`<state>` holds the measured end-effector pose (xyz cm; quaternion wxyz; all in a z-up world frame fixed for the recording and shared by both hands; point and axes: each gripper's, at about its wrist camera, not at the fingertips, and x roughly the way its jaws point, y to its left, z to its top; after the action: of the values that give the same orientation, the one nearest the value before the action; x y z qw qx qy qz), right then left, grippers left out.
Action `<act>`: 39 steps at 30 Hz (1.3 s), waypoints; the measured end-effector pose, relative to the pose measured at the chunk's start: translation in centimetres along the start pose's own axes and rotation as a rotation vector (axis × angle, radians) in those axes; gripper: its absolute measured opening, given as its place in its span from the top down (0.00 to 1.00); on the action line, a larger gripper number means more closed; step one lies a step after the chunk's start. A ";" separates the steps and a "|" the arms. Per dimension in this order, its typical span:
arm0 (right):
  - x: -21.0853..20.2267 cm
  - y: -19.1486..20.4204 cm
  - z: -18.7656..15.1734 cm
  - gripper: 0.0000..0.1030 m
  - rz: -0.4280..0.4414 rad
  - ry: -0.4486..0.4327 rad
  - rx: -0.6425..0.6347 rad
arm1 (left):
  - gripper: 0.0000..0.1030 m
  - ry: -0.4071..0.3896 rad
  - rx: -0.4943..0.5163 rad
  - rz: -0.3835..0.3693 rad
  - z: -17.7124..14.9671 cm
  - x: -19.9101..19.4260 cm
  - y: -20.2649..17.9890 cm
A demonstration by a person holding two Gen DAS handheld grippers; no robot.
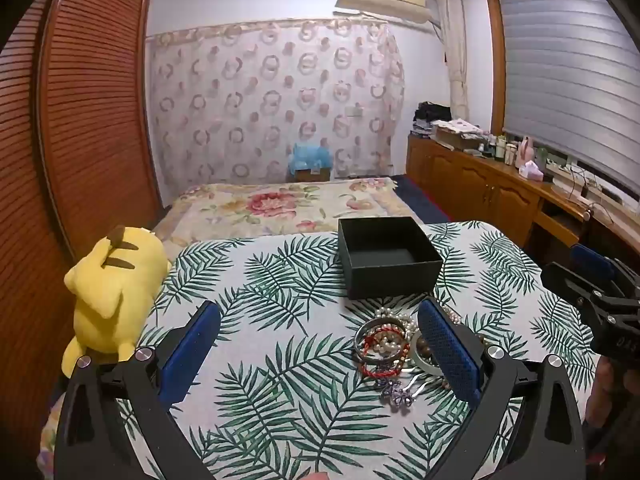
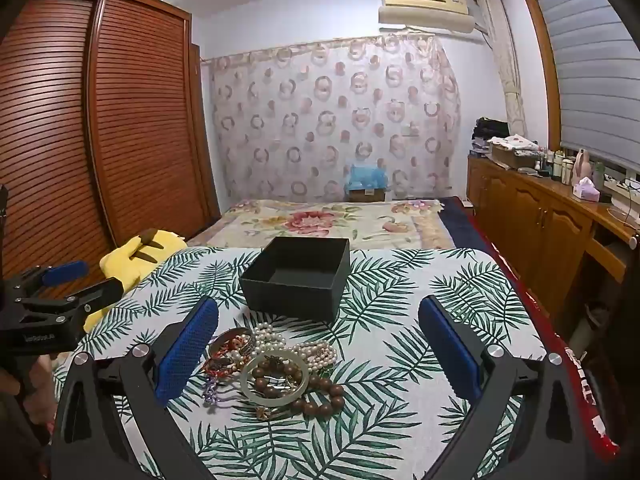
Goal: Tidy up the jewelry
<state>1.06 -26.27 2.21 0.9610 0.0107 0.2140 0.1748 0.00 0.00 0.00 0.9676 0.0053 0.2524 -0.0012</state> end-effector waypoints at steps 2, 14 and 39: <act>0.0 0.1 0.0 0.02 -0.002 0.000 -0.007 | 0.07 -0.002 0.000 -0.002 0.0 0.0 0.0; 0.0 0.2 0.0 0.02 -0.001 -0.001 -0.009 | 0.07 -0.011 0.001 0.002 0.6 -0.5 0.1; -0.1 0.0 0.1 0.02 -0.001 -0.004 -0.007 | 0.07 -0.023 0.006 0.003 1.0 -0.8 -0.2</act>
<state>0.98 -26.28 2.32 0.9615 0.0074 0.2117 0.1751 -0.25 -0.26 1.23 0.9705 0.0088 0.2411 -0.0004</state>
